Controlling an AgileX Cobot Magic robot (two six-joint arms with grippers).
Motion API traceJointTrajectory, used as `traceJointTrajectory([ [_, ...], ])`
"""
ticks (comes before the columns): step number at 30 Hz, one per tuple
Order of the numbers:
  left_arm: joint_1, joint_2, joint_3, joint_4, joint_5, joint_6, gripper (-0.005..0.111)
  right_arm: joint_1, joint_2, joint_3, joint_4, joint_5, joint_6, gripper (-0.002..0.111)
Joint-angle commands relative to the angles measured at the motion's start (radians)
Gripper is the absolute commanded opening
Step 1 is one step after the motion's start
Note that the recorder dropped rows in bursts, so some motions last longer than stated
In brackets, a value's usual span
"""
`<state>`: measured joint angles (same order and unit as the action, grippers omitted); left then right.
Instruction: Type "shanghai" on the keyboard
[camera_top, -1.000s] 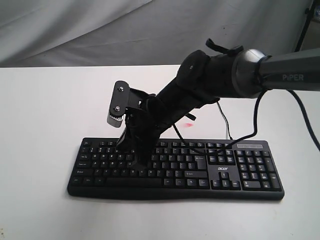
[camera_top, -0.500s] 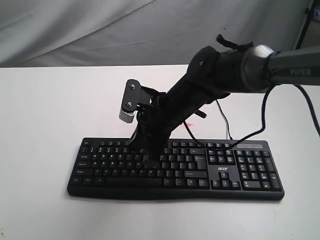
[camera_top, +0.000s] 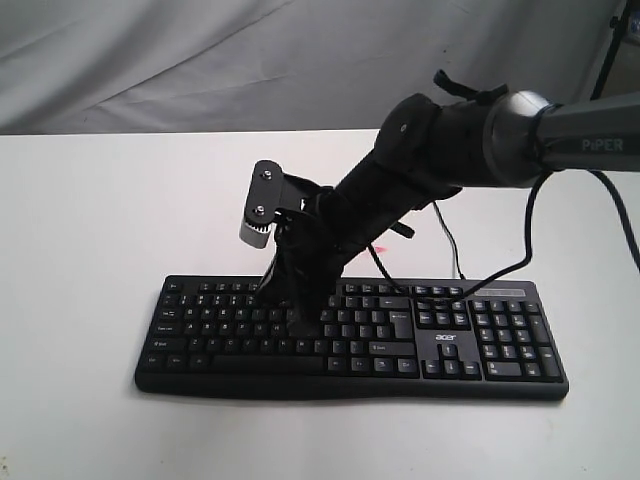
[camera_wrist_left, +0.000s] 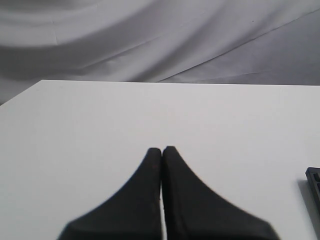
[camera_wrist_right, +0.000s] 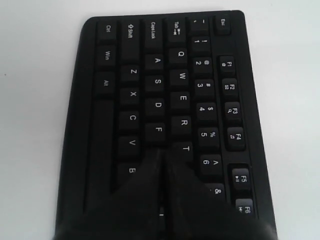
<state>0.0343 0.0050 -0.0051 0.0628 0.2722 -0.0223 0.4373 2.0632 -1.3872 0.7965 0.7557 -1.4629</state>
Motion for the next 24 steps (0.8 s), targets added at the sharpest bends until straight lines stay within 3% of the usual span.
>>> traceJointTrajectory([
  [1,-0.004,-0.005,0.005,-0.001,-0.006,-0.002,0.001,-0.008,-0.008,0.035,0.0,-0.045,-0.021,0.0],
  [24,-0.004,-0.005,0.005,-0.001,-0.006,-0.002,0.001,-0.008,0.059,0.037,0.053,-0.038,-0.077,0.0],
])
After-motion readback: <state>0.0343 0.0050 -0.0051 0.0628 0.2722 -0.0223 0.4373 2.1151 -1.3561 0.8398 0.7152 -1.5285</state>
